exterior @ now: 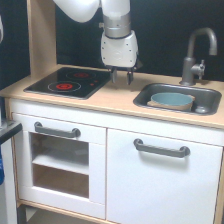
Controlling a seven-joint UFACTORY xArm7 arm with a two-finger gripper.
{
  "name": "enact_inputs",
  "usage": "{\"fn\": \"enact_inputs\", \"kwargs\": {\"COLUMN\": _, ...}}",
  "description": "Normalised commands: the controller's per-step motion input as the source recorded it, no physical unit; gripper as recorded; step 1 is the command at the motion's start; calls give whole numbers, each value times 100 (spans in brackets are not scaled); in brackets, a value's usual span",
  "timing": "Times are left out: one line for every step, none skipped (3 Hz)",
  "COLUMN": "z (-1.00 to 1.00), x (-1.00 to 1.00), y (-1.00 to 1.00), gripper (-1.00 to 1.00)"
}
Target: Place the pot in the sink
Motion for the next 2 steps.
{"fn": "enact_inputs", "kwargs": {"z": 37, "x": -32, "y": -19, "gripper": 99}}
{"fn": "enact_inputs", "kwargs": {"z": 49, "x": -45, "y": -25, "gripper": 99}}
